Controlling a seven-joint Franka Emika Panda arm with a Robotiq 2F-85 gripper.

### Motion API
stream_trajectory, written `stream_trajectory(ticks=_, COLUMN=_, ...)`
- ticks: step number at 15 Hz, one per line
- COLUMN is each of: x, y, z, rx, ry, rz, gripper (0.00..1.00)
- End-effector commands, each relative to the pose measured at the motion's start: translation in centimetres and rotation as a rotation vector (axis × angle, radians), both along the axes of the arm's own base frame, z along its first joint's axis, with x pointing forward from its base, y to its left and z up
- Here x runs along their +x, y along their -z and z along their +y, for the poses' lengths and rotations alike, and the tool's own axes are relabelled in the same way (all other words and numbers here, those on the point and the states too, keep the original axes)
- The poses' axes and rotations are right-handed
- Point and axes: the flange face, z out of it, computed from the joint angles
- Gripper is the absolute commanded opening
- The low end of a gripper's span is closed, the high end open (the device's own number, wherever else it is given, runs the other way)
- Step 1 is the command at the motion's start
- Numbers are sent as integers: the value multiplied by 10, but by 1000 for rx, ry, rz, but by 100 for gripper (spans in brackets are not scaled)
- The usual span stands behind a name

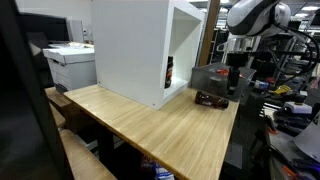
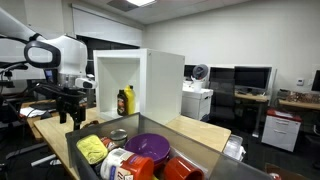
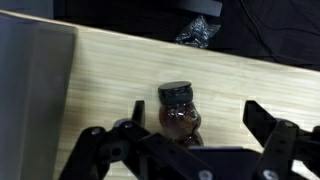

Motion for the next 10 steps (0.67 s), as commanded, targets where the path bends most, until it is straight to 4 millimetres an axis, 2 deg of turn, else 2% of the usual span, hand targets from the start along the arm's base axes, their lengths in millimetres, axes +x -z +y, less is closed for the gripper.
stream_trajectory(ticks=1, x=-4, y=8, z=-9, rx=-3, ry=12, rz=24, gripper=100)
stream_trajectory(ticks=10, x=-5, y=29, z=-14, rx=75, ry=34, rz=55, gripper=100)
